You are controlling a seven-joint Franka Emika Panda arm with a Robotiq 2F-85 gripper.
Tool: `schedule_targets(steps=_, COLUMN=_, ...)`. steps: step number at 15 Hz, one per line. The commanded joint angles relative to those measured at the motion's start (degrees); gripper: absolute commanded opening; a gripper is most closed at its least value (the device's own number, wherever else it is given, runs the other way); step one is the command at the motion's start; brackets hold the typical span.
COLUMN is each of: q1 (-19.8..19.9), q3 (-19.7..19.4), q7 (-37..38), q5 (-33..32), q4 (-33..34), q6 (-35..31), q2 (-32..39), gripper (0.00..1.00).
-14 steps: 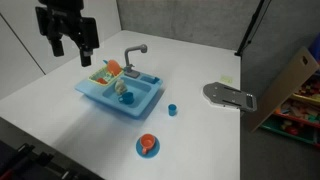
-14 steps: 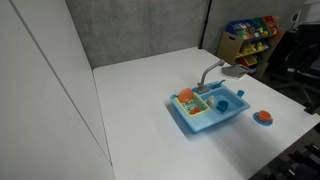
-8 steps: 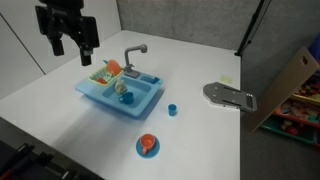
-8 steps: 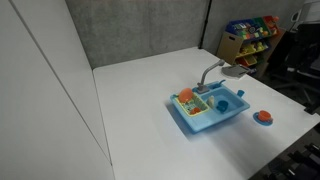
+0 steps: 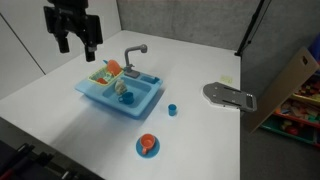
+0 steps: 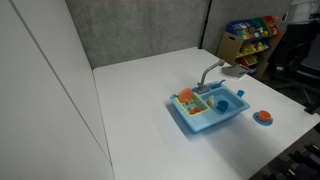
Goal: Remove the orange cup from the drying rack, put it on the table and then put the blue cup in the drying rack
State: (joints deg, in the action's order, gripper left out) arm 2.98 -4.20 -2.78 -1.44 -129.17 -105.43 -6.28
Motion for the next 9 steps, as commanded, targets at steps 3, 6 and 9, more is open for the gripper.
schedule_targets(steps=3, q1=-1.34, q3=2.11, q7=2.66, q5=0.92, q4=10.37, q6=1.88, q2=9.45, gripper=1.0)
schedule_targets(steps=6, q1=-2.43, q3=3.35, q7=2.35, q5=2.28, q4=14.09, q6=1.3, q2=13.94, gripper=1.0)
schedule_targets(steps=9, q1=-3.66, q3=4.57, q7=3.39, q5=2.5, q4=17.45, q6=0.25, q2=18.02, gripper=1.0)
